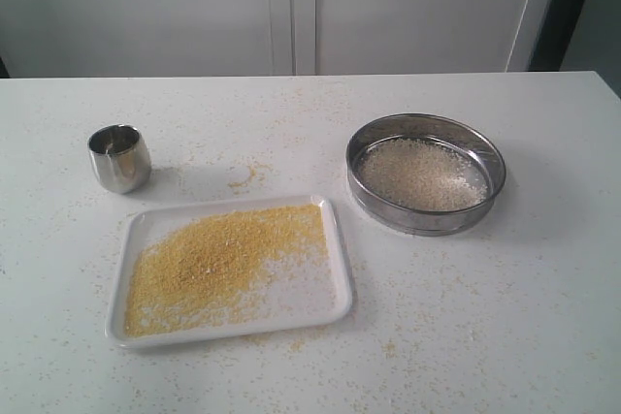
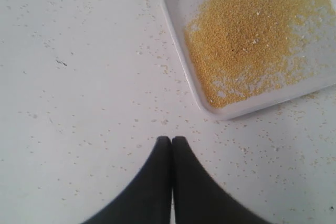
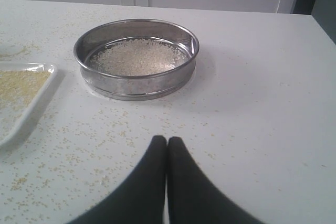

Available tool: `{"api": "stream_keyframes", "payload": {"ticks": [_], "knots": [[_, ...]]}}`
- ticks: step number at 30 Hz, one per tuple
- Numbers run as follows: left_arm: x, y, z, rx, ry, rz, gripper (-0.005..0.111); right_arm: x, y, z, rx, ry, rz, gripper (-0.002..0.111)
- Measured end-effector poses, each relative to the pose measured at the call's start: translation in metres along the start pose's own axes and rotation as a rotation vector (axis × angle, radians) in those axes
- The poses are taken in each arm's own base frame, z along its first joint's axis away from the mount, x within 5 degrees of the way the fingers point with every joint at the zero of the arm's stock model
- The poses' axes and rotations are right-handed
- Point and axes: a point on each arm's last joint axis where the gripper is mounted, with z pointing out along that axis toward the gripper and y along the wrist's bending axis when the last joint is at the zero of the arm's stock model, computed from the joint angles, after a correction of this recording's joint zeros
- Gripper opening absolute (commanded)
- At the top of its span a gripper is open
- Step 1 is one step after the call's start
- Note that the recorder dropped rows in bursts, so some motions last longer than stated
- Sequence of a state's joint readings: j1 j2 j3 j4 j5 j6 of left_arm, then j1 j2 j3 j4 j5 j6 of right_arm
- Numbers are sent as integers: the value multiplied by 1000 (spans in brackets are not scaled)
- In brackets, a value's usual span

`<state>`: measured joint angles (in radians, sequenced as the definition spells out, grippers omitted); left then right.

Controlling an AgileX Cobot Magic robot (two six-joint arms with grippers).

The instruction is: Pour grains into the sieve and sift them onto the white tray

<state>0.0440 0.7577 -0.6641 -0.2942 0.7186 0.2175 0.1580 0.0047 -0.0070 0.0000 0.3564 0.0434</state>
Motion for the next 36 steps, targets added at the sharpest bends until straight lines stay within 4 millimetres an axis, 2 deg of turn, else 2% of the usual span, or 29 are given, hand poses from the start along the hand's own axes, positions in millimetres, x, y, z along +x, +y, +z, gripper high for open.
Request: {"api": "stream_keyframes", "payload": {"ticks": [5,21,33,36], "knots": [[8,-1,-9,-34,-64,13,0,0,0,0,0,0,0,0],[56,-1,-15,-154,-308,11,0,0,0,0,0,0,0,0],[117,5,23,-222,-478,11,0,0,0,0,0,0,0,0],[126,7,30,-230,-501,13,0,0,0,0,0,0,0,0]]}}
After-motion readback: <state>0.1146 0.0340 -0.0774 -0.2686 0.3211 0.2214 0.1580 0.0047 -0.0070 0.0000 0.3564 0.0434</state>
